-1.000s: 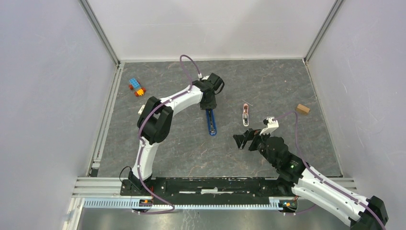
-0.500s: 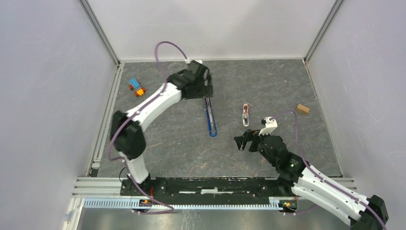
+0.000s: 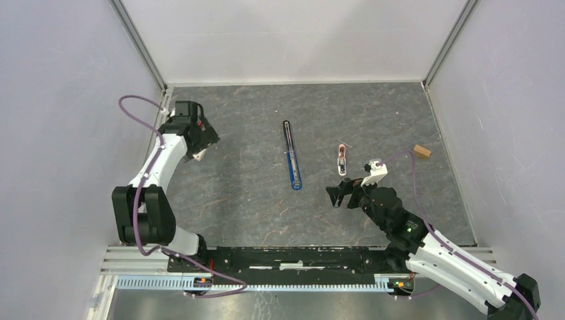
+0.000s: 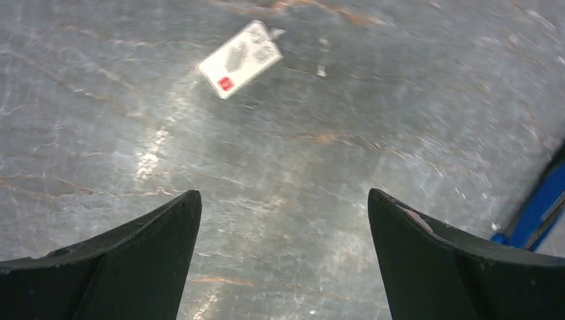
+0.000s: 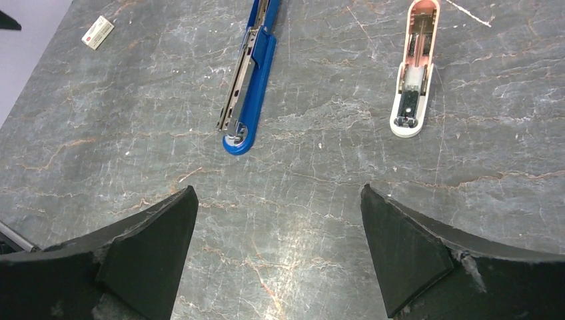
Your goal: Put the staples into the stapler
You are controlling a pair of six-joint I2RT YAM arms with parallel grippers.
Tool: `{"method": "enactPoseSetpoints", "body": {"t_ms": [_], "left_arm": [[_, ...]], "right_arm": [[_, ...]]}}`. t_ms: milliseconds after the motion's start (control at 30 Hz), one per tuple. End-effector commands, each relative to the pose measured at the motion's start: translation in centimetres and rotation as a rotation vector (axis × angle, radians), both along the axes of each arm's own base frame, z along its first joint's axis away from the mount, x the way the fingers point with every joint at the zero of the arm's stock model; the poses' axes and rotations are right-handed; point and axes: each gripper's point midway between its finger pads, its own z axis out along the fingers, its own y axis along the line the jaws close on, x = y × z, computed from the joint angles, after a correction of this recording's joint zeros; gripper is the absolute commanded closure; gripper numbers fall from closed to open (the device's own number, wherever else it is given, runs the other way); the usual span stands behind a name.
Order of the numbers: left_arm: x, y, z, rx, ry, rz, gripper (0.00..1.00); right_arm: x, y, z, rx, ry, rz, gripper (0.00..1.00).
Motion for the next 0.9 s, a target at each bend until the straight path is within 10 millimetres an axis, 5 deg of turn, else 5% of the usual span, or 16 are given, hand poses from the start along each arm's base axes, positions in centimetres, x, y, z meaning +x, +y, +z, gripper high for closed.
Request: {"method": "enactPoseSetpoints", "body": {"t_ms": [0,200,500,867], "left_arm": [[1.2,3.4,-2.0,-0.112,-0.011,0.195,0.0],[2.3,4.7,-4.6,-0.112,0.027,0.265,0.0],[4.6,7.2,-6.0,-0.086,0.034,0.375,0.04],[5.9,7.4,-8.8,-0.096,0.089,0.393,0.02]], "right_arm": [[0.9,0.0,2.9,0.023,-0.079,-0.02,0.02],[1.3,-0.2,3.5,0.002,-0.101,-0.034,0.02],[1.7,0.0,3.1,-0.019,-0.086,-0.04,0.02],[2.4,-0.6,3.8,-0.054,-0.116,-0.075,0.02]]}}
